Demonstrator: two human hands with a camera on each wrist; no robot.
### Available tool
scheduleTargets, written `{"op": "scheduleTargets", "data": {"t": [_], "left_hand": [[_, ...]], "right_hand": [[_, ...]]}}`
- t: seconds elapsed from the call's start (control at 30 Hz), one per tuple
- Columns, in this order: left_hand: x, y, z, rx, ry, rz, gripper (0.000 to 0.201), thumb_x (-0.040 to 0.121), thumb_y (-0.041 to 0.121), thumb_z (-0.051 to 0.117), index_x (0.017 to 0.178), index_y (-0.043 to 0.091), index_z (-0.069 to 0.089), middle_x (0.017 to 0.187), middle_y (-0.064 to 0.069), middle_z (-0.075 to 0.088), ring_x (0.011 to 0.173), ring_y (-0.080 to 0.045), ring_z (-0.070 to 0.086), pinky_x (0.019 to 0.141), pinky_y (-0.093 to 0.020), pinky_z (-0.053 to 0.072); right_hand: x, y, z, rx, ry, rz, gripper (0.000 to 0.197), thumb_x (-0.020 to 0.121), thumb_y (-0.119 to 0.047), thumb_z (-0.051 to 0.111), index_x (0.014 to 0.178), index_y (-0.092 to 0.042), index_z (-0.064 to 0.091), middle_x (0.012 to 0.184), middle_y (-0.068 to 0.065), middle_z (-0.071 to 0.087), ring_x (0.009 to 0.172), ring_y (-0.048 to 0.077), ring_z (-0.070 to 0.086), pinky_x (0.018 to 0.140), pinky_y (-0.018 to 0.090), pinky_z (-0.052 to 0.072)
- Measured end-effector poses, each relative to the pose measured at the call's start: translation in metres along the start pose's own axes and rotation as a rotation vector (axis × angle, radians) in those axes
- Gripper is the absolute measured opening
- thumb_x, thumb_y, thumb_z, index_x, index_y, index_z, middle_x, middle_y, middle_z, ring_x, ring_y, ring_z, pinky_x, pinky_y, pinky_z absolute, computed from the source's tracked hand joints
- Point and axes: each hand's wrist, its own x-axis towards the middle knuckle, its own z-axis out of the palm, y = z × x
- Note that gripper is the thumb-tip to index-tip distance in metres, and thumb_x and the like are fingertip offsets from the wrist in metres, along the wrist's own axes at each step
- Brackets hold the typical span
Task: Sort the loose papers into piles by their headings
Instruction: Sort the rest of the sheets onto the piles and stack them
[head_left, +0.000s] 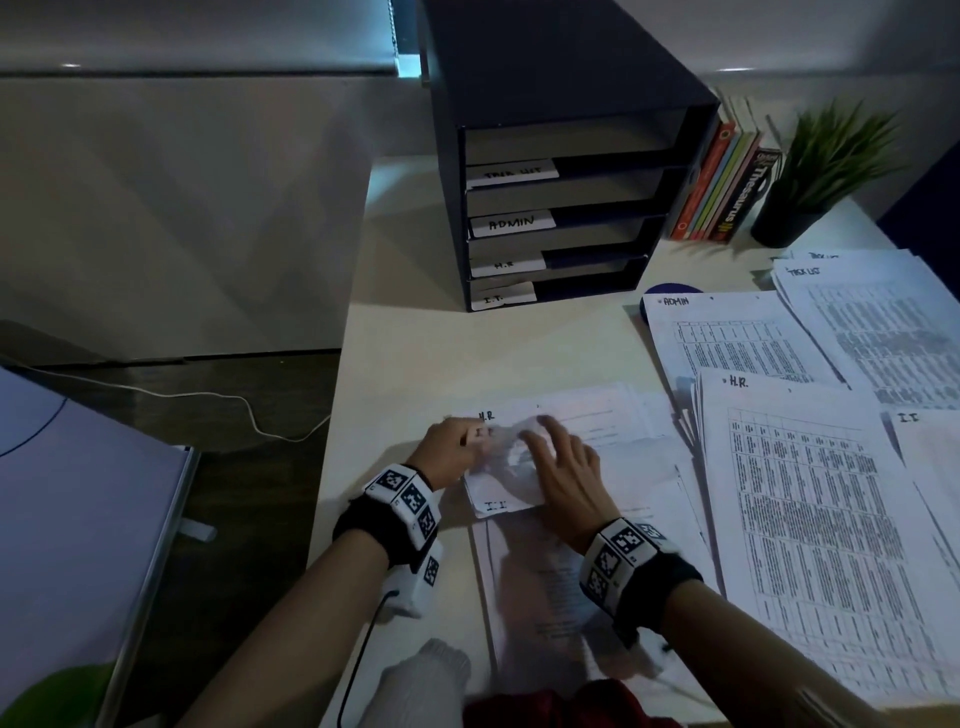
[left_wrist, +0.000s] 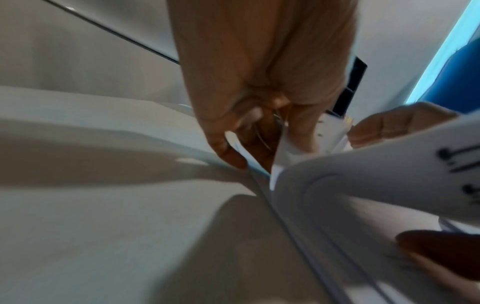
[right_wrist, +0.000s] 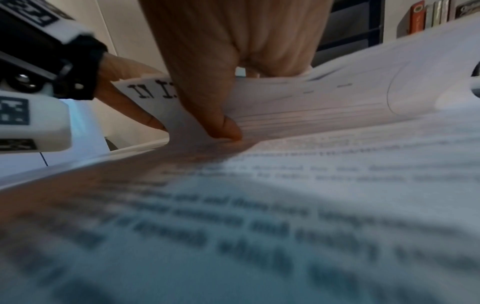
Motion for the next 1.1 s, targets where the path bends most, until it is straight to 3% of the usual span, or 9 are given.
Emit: {"op": "scheduleTargets", "data": {"t": [0.07, 0.23, 0.37, 0.47, 0.67, 0.73, 0.83, 0.97, 1.1], "left_hand": [[-0.006, -0.001, -0.002, -0.071, -0.14, 0.029, 0.019, 0.085, 0.022, 0.063, 0.07, 0.011, 0.059, 0.067, -0.005, 0.056, 0.066, -0.014, 0.05, 0.068, -0.023, 0.037], [-0.007, -0.002, -0.007, -0.241, -0.272, -0.063, 0.095, 0.043, 0.093, 0.046, 0.084, 0.012, 0.072, 0.103, -0.011, 0.068, 0.091, -0.017, 0.059, 0.085, -0.032, 0.04], [0.006, 0.002, -0.009, -0.077, 0.05, -0.054, 0.053, 0.087, 0.057, 0.045, 0.107, 0.012, 0.066, 0.115, -0.008, 0.062, 0.111, -0.022, 0.054, 0.094, -0.029, 0.038], [0.015, -0.003, -0.004, 0.112, 0.103, -0.071, 0.043, 0.093, 0.041, 0.047, 0.122, 0.011, 0.058, 0.134, -0.008, 0.049, 0.13, -0.026, 0.038, 0.109, -0.036, 0.028], [-0.008, 0.021, -0.007, -0.459, -0.01, 0.017, 0.097, 0.049, 0.096, 0.029, 0.102, 0.024, 0.066, 0.101, 0.014, 0.063, 0.099, 0.001, 0.058, 0.089, -0.015, 0.041], [-0.015, 0.025, -0.006, -0.58, -0.008, 0.049, 0.067, 0.061, 0.083, 0.049, 0.096, 0.028, 0.066, 0.096, 0.014, 0.066, 0.095, -0.005, 0.061, 0.087, -0.016, 0.046], [-0.022, 0.035, -0.002, -0.635, 0.127, -0.001, 0.019, 0.083, 0.024, 0.066, 0.1, 0.017, 0.063, 0.094, 0.001, 0.068, 0.097, -0.02, 0.061, 0.077, -0.017, 0.05], [-0.024, 0.049, -0.003, -0.454, 0.288, -0.067, 0.017, 0.087, 0.013, 0.061, 0.102, 0.006, 0.062, 0.091, -0.007, 0.063, 0.086, -0.02, 0.06, 0.074, -0.028, 0.047], [-0.028, 0.077, -0.025, -0.515, 0.441, 0.073, 0.029, 0.088, 0.009, 0.059, 0.114, -0.003, 0.06, 0.099, -0.005, 0.061, 0.091, -0.016, 0.057, 0.067, -0.015, 0.048]], "right_hand": [[0.002, 0.004, 0.003, -0.075, 0.086, 0.025, 0.102, 0.033, 0.003, 0.075, 0.126, -0.019, 0.038, 0.133, 0.014, 0.037, 0.11, 0.034, 0.038, 0.073, 0.057, 0.049], [0.0, 0.005, -0.003, -0.324, 0.133, 0.039, 0.079, 0.027, -0.002, 0.079, 0.098, -0.017, 0.046, 0.123, 0.01, 0.042, 0.116, 0.033, 0.037, 0.091, 0.071, 0.029], [-0.002, 0.008, 0.001, -0.336, 0.023, 0.003, 0.061, 0.02, -0.014, 0.085, 0.078, -0.016, 0.065, 0.092, 0.007, 0.061, 0.096, 0.028, 0.048, 0.082, 0.069, 0.039], [-0.004, 0.006, 0.0, -0.27, -0.005, -0.046, 0.056, 0.021, -0.023, 0.086, 0.073, -0.019, 0.064, 0.078, 0.001, 0.061, 0.073, 0.023, 0.06, 0.072, 0.053, 0.051], [0.023, 0.006, -0.036, -0.05, 0.108, 0.039, 0.007, 0.082, -0.009, 0.059, 0.086, -0.012, 0.064, 0.083, 0.007, 0.069, 0.088, 0.026, 0.063, 0.099, 0.046, 0.021], [0.033, 0.007, -0.057, -0.041, 0.193, 0.096, 0.015, 0.09, -0.024, 0.056, 0.088, -0.013, 0.065, 0.089, 0.002, 0.069, 0.096, 0.021, 0.06, 0.098, 0.039, 0.015], [0.048, 0.004, -0.089, 0.053, 0.27, 0.127, 0.018, 0.091, -0.028, 0.055, 0.092, -0.013, 0.065, 0.095, 0.0, 0.068, 0.103, 0.019, 0.053, 0.098, 0.035, 0.014], [0.051, -0.001, -0.114, 0.191, 0.465, 0.106, 0.016, 0.085, -0.018, 0.062, 0.099, -0.012, 0.066, 0.105, 0.004, 0.065, 0.114, 0.022, 0.047, 0.1, 0.037, 0.013], [0.035, 0.023, -0.129, 0.351, 0.724, 0.414, 0.069, 0.077, -0.022, 0.069, 0.138, -0.013, 0.038, 0.145, 0.01, 0.033, 0.135, 0.028, 0.025, 0.109, 0.045, 0.016]]}}
